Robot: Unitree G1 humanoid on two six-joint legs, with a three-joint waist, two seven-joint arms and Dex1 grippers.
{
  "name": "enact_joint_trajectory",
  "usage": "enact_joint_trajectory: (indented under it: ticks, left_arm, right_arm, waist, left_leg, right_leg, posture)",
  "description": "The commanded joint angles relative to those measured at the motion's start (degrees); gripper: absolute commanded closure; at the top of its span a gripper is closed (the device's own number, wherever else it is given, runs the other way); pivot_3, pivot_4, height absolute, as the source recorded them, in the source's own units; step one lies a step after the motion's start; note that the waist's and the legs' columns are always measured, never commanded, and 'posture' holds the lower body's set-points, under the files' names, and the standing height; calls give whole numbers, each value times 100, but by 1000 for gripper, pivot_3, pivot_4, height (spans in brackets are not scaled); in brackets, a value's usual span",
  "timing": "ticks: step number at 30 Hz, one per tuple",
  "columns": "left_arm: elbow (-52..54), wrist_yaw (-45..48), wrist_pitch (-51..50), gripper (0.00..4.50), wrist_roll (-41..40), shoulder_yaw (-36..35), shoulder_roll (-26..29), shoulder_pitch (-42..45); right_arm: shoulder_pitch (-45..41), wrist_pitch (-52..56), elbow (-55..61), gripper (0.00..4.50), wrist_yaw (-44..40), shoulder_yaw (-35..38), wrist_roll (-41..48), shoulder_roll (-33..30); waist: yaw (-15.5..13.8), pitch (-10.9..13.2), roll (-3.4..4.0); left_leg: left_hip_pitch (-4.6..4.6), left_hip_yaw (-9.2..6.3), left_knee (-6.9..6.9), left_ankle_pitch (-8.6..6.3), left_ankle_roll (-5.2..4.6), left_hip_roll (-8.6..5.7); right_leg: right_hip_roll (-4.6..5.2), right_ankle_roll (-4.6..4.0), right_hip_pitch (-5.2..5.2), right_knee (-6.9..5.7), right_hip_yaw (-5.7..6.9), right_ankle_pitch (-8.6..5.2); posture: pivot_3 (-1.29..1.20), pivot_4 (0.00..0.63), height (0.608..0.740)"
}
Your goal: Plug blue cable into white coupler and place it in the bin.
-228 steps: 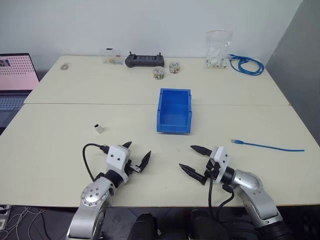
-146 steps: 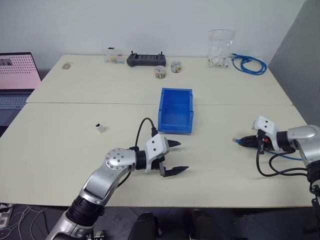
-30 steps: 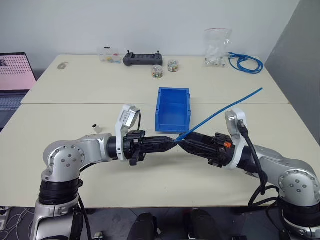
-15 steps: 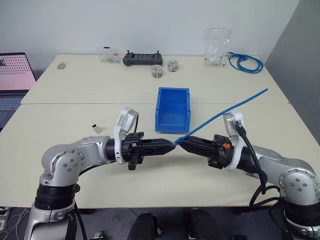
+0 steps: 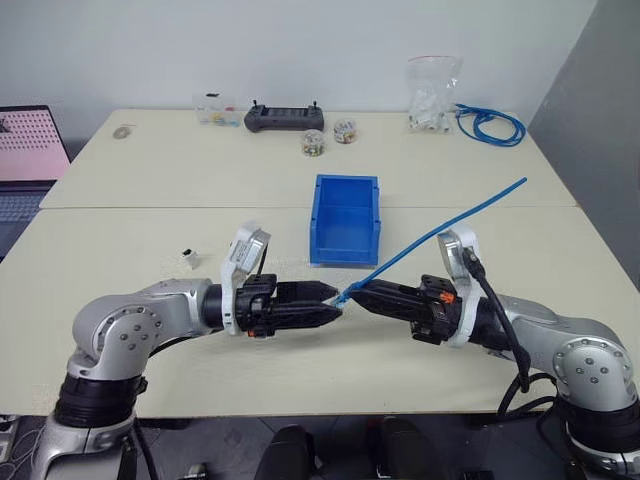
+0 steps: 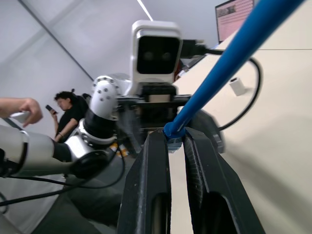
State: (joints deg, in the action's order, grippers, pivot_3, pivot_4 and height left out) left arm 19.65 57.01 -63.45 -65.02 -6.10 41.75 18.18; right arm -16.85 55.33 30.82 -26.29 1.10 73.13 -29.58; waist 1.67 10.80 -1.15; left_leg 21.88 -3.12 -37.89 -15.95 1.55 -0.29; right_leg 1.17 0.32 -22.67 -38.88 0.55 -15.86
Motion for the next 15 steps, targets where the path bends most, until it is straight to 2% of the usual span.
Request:
enact_joint_trajectory:
  ticks: [1,3,5,9,15]
  left_arm:
    - [260,-161,88,317,-165,-458,141,-216]
    - [315,-490,279,0,85,-618,97,-443]
    - [358,-967,565,0,420,-784,-65,-702]
    - [446,-2269,1556,0,1699,-838,-625,-1156]
    - [147,-4750,2846,0,3830,-904,-1741,-1382]
  right_arm:
    - [-17,-302,-129,4370,-259,45,-452,-86]
    - [-2,-411,-212,4370,-388,5,-712,-126]
    - [10,-502,-282,4371,-495,-30,-924,-138]
    - [37,-643,-384,4372,-710,-125,-1295,-131]
    - [-12,-770,-504,4373,-934,-291,-1668,-65]
  waist:
    - [-9,0,0]
    - [-11,0,0]
    - [-15,0,0]
    - [-25,0,0]
    - [-84,0,-2]
  left_leg:
    - [0,0,0,0,0,0]
    - [0,0,0,0,0,0]
    - [1,-1,0,0,0,0]
    - [2,0,2,0,0,1]
    - [5,-2,0,0,0,0]
  right_leg:
    - [0,0,0,0,0,0]
    - [0,0,0,1,0,0]
    - [0,0,0,3,0,0]
    - [1,0,-1,10,-2,0]
    - [5,1,0,11,-1,2]
  posture:
    - [0,150,740]
    - [0,150,740]
    - [0,150,740]
    - [0,150,740]
    - [0,150,740]
